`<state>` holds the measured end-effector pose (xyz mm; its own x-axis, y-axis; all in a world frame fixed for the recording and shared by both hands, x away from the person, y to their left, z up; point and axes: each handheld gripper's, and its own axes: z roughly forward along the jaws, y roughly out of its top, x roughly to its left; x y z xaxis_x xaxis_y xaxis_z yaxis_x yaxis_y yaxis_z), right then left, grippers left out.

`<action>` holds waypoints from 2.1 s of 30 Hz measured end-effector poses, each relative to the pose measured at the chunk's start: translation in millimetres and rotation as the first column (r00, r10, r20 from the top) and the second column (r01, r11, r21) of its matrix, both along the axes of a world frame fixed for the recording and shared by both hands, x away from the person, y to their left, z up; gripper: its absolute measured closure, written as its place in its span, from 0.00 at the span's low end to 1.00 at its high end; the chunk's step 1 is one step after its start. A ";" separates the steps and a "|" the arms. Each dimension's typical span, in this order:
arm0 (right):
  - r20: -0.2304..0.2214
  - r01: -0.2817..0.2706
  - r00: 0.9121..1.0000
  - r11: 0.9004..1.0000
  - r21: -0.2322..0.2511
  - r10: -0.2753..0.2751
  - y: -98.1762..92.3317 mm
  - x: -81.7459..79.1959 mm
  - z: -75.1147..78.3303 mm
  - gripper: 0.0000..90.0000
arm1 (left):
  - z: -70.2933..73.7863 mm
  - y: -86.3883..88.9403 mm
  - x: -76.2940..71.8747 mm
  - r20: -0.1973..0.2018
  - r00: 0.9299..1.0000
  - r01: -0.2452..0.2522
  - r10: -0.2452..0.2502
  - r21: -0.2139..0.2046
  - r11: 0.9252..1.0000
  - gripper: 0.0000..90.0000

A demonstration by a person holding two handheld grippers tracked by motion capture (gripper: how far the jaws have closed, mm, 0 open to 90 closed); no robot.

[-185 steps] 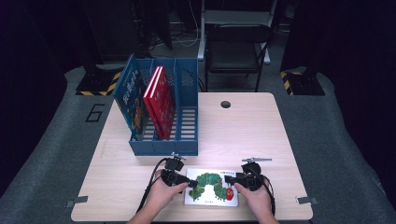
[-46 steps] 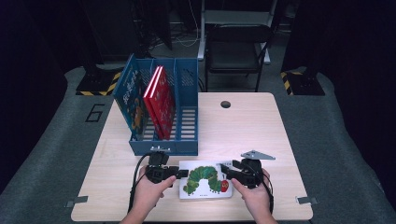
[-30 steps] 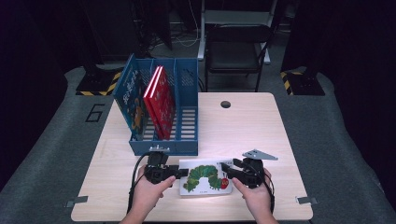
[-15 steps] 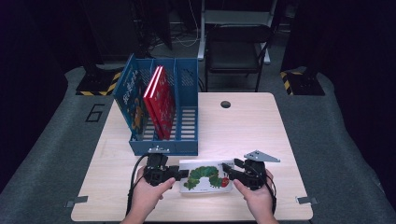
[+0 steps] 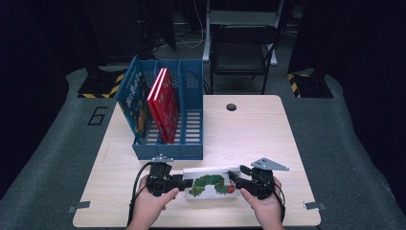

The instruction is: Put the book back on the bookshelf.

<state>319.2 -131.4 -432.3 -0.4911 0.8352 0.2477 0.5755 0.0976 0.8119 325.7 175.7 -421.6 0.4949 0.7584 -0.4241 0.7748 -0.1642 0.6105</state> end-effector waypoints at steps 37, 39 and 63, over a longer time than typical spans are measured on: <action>-0.012 -0.011 1.000 0.998 0.064 0.012 -16.5 -24.6 -3.0 0.70 | 1.7 3.0 -23.6 -0.016 0.999 0.050 -0.050 -0.024 0.998 0.53; -0.013 -0.011 1.000 0.998 0.055 0.011 -16.5 -24.9 -2.6 0.72 | 1.7 2.8 -24.2 -0.016 0.999 0.049 -0.049 -0.024 0.999 0.53; -0.013 -0.018 1.000 0.997 0.078 0.019 -19.3 -27.2 -3.9 0.73 | -9.6 0.3 -19.3 -0.011 0.997 0.081 -0.080 0.095 0.992 0.46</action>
